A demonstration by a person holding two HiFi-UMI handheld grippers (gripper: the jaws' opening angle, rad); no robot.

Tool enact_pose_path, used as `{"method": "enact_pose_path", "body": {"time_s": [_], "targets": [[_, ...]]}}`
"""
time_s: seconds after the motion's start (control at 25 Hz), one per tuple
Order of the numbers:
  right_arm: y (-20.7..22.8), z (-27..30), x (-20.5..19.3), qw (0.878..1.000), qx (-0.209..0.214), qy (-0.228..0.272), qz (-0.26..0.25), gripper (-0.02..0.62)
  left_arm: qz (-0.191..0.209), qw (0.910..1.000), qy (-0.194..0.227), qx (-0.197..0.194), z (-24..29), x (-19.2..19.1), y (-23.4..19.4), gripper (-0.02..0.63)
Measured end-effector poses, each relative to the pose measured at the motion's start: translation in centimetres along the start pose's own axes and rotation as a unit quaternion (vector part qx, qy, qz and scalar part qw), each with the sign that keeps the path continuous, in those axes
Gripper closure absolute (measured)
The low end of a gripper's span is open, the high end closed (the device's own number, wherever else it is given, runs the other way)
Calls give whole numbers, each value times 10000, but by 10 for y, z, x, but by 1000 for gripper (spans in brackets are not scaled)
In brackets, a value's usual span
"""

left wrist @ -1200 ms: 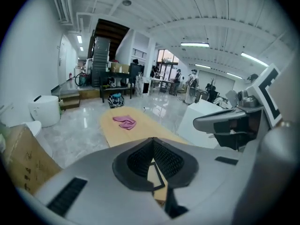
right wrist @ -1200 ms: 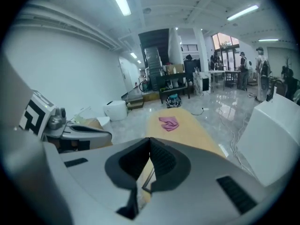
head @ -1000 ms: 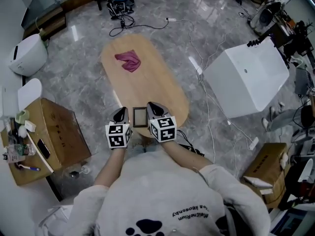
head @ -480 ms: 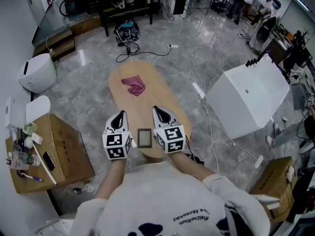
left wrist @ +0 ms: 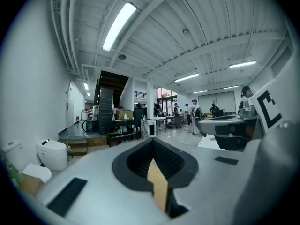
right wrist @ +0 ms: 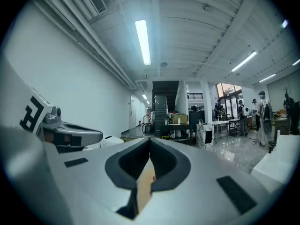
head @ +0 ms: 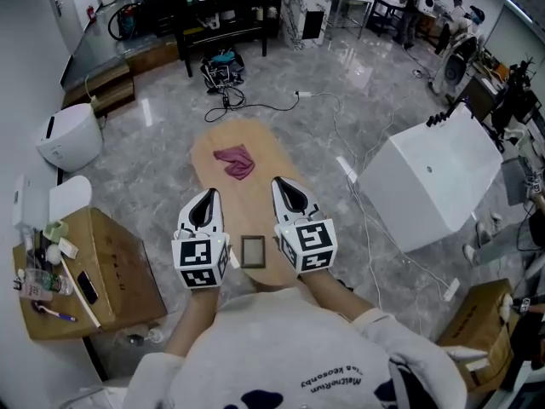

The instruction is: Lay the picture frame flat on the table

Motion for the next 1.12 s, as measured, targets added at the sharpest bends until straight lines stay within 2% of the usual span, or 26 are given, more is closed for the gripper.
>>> {"method": "enact_pose_path", "body": {"time_s": [0.36,0.64,1.12], "targets": [[-3,-10,28,9998,24,178,-95,585,224,9992,333,-45,-5,35,15,597],[-11,-16,37,9991,109,388,-91,586,204,9987,452,-66,-14,41,22,597],[-15,-21,31,9991,307,277,-17,586,205,9987,462,-45,-16,41,35,597]]}}
Point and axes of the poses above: the fingertips, and each gripper's own axes: z forward along the fingers, y to its right, x out of its top, the point moved 2 cm from there along -z, backward along the fingers, and after that the axes turned 10 degrees about y, right-handed, at the moved point
